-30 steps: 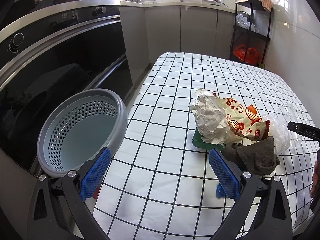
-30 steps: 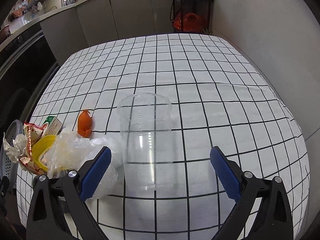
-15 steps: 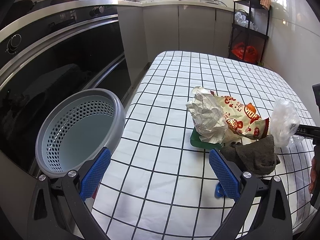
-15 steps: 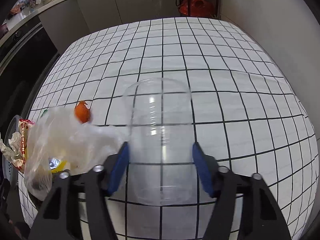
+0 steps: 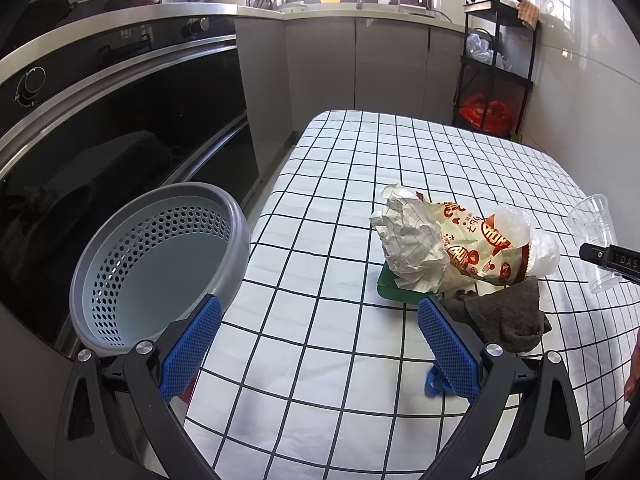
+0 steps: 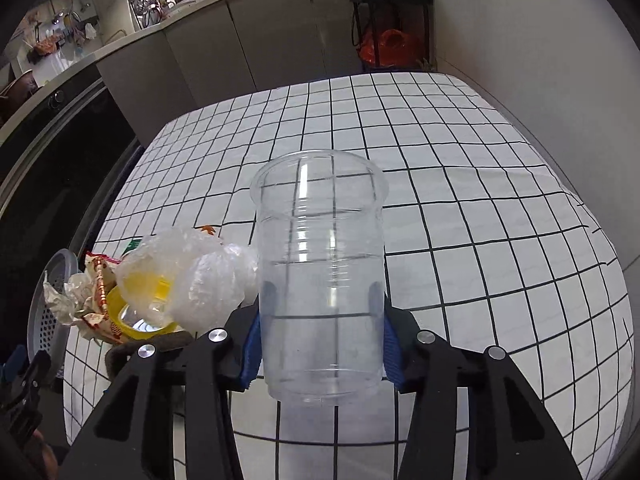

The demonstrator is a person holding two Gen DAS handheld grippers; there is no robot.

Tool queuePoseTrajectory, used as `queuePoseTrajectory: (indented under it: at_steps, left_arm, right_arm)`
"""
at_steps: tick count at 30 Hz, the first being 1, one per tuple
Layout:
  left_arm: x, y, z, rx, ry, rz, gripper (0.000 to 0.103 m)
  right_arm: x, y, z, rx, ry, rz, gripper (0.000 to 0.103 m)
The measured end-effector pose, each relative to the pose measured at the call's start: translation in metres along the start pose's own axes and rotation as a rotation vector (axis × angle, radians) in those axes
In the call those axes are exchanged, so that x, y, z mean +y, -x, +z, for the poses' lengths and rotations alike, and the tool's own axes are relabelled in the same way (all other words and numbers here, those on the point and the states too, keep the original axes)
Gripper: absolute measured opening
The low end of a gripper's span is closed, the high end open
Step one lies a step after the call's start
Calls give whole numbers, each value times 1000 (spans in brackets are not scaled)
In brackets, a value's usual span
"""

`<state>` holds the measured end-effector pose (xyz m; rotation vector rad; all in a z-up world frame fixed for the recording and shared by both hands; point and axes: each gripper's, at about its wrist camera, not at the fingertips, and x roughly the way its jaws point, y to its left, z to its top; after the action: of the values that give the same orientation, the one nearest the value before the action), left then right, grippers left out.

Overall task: Collect trash
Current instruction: 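Grasp the crumpled white paper with the left tool while the right tool holds the cup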

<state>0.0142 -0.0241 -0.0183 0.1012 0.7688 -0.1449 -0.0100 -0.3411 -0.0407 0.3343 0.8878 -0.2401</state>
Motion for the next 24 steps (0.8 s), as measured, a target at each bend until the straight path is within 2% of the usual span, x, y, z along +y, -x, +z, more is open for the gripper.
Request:
queuePoseTrajectory:
  at_steps: [8,17,24]
  left_arm:
    - [-10,2,19,-19,-28,-49,97]
    - [-27,-27,38,-2,-16,-87,97]
    - [-35,-50,39,12,-25,-94,95]
  right_arm:
    - [17,46,-17,-88,25,59,47]
    - [36,54,-16,-99,71,100,47]
    - [41,45,-15,-72,83,114,47]
